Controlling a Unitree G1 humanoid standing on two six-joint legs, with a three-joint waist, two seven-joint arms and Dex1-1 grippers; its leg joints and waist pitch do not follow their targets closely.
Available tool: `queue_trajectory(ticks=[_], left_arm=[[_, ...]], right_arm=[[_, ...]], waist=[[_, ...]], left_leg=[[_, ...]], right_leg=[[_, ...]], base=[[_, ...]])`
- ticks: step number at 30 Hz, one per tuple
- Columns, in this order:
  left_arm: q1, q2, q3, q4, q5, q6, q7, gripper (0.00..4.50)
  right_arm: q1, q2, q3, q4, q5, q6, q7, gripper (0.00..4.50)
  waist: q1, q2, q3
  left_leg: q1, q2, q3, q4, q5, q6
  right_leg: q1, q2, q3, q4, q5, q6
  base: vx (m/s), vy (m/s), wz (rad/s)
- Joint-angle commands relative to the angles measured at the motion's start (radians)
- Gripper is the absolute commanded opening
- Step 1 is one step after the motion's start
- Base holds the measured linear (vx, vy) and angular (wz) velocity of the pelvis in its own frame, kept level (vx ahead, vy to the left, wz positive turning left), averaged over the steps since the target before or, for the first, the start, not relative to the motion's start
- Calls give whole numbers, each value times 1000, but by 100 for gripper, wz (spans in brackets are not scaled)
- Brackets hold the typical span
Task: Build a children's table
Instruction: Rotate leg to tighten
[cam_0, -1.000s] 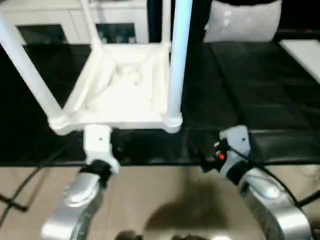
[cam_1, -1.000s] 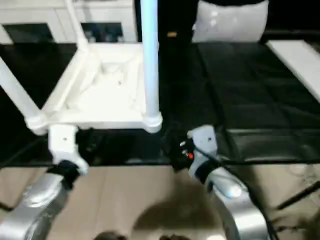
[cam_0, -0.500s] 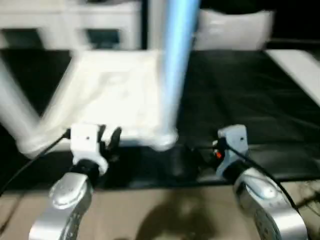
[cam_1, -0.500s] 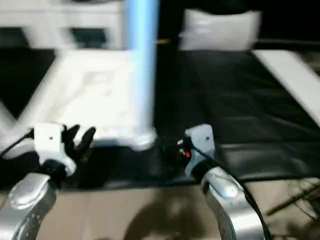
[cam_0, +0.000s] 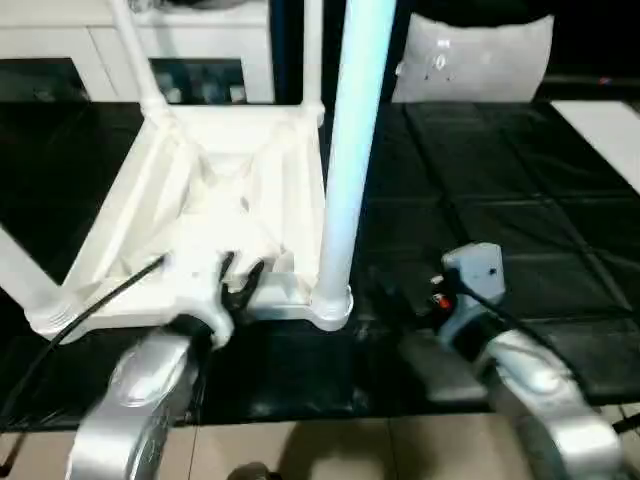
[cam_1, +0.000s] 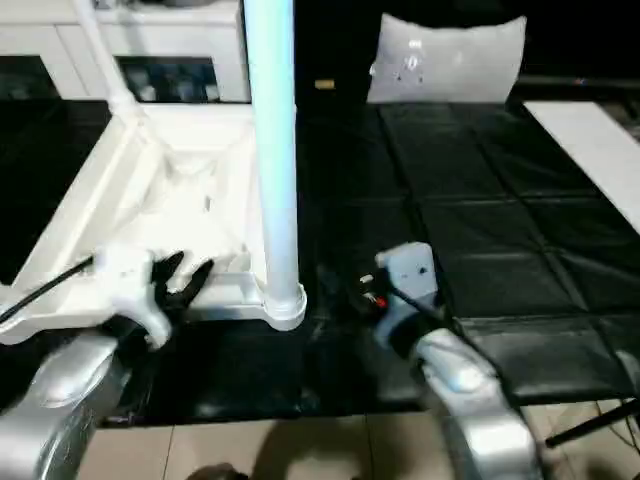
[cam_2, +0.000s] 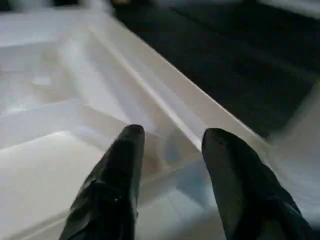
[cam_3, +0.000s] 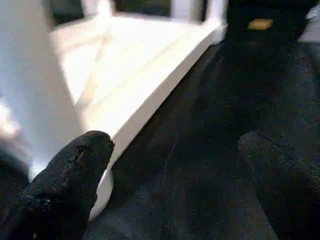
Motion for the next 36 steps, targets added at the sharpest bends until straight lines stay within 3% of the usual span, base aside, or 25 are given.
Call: queue_trajectory(ticks=[1, 2, 4, 5, 7, 8, 12, 13, 17, 19, 21, 23, 28, 36], left_arm=[[-11, 31, -22, 33, 4, 13, -72, 248], [-58, 95, -41, 93, 4, 6, -174, 248], [-113, 162, -69, 173, 21, -32, -301, 248], [-137, 184, -81, 207, 25, -55, -354, 213], [-198, 223, -111, 291, 31, -118, -469, 213], [-214, 231, -122, 314, 35, -131, -498, 191], [-325, 268, -193, 472, 78, -204, -644, 172], [-343, 270, -204, 501, 88, -218, -658, 144], [-395, 259, -225, 594, 98, -264, -726, 115], [-434, 246, -245, 669, 126, -307, -760, 95], [-470, 233, -262, 743, 146, -350, -782, 70], [-509, 218, -281, 826, 169, -400, -803, 70], [-553, 218, -316, 931, 212, -452, -868, 25], [-581, 206, -318, 1013, 226, -501, -936, 0]], right_arm=[[-8, -18, 21, 3, 17, 19, 44, 450], [-16, -46, 34, 9, 20, 31, 79, 450], [-33, -65, 35, 17, 34, 40, 108, 450], [-40, -73, 35, 20, 38, 43, 118, 450], [-51, -97, 36, 26, 49, 46, 148, 450], [-52, -104, 38, 26, 51, 46, 158, 450], [-54, -139, 44, 23, 64, 48, 213, 450], [-54, -142, 45, 21, 65, 48, 217, 450], [-52, -147, 48, 17, 71, 52, 223, 450], [-53, -149, 50, 18, 73, 52, 223, 450], [-50, -151, 50, 18, 72, 50, 226, 450], [-45, -151, 51, 12, 72, 51, 228, 450], [-31, -159, 52, -2, 74, 54, 229, 450], [-33, -159, 48, 5, 70, 46, 230, 450]], waist=[[6, 1, -47], [0, 0, -41], [-2, 4, -23], [-2, 1, -17], [1, -1, -20], [3, 2, -23], [14, 0, -34], [14, 2, -39], [16, 0, -52], [17, 1, -59], [18, -1, -59], [21, 3, -60], [22, 5, -57], [18, 1, -59]], left_leg=[[21, 70, -22, -82, 146, -3], [27, 79, -22, -99, -14, -20], [39, 86, -20, -122, -202, -22], [41, 87, -19, -127, -247, -23], [46, 91, -12, -134, -285, -32], [46, 93, -11, -134, -284, -34], [49, 98, 9, -131, -235, -24], [41, 100, 10, -131, -196, -22], [36, 100, 15, -119, -86, -1], [29, 96, 21, -110, -18, 28], [28, 96, 21, -109, -13, 33], [28, 99, 21, -109, -27, 33], [33, 107, 20, -118, -105, 2], [30, 106, 26, -115, -85, 8]], right_leg=[[51, -85, 33, -59, 365, -122], [55, -89, 35, -69, 211, -158], [42, -94, 44, -89, -57, -202], [40, -96, 47, -99, -141, -202], [35, -104, 54, -109, -263, -200], [34, -104, 54, -107, -257, -204], [24, -102, 54, -103, -203, -210], [31, -104, 52, -95, -138, -221], [35, -103, 46, -78, 59, -262], [39, -102, 43, -72, 156, -279], [39, -102, 42, -72, 165, -282], [39, -104, 42, -73, 146, -286], [37, -108, 44, -79, 57, -293], [37, -109, 45, -79, 63, -299]], base=[[-66, -15, -3], [-76, -17, 1], [-82, -21, 1], [-89, -23, -1], [-82, -19, -2], [-57, -8, -3], [-14, -2, -1], [0, 0, 0], [0, 0, 0], [0, 0, 0], [0, 0, 0], [0, 0, 0], [0, 0, 0], [0, 0, 0]])
